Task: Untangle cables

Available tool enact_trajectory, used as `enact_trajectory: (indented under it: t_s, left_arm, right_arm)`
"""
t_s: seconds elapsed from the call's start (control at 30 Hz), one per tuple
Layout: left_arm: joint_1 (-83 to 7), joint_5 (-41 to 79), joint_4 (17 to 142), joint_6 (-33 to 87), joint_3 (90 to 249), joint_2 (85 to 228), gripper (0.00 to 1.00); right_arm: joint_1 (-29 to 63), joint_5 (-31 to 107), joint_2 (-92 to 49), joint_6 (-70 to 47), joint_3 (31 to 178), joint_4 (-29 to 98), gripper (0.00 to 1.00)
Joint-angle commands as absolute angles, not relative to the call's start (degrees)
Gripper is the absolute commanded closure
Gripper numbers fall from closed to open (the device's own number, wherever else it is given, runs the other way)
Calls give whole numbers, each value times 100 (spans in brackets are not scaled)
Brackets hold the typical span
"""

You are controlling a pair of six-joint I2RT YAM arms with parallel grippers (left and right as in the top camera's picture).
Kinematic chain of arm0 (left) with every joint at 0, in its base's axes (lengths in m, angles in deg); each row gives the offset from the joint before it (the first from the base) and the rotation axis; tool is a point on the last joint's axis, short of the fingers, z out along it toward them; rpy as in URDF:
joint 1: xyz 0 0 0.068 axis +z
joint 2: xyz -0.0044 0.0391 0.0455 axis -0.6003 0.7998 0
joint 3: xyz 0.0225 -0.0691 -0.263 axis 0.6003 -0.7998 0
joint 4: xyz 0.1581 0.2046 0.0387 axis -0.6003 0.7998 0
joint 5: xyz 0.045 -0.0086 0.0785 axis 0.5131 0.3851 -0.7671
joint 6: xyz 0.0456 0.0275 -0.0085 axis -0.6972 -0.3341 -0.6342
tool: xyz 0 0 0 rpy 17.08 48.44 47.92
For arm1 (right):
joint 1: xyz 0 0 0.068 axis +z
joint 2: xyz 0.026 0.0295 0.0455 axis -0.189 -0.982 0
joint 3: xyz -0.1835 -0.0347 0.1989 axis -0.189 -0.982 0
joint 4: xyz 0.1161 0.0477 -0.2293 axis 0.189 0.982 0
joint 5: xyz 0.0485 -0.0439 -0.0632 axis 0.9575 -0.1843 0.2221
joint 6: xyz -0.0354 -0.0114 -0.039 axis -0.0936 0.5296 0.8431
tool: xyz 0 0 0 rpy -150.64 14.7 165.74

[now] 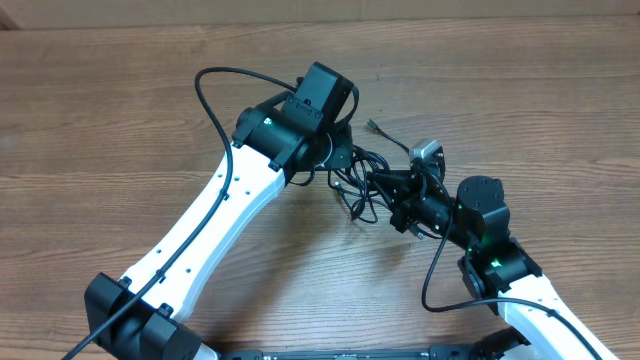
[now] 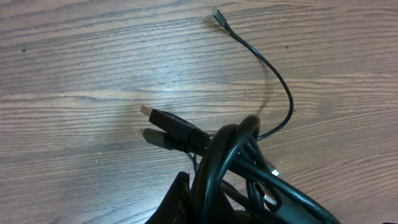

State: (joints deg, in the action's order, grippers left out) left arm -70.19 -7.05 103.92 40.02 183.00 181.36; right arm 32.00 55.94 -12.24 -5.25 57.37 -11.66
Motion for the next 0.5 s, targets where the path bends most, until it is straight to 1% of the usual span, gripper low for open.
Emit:
enact_trajectory:
  t_s: [0.0,0.27,0.37,0.47]
  left_arm:
    - [-6842,-1507,10375,3262,18418,18112,96]
    - [-6842,-1505,10388,1347,18418,18112,96]
    - [-6842,-1507,10432,892,18418,18112,96]
    - [-6840,-1509,10447,796,18418,18112,96]
  right_arm:
    - [3178,5572,-1167,-495,5771,-1070,96]
    - [3178,5572,-1167,-495,5771,-1072,96]
    - [3178,5572,-1167,-495,5771,-1070,95]
    - [3178,5572,-1167,-495,5771,-1070,93]
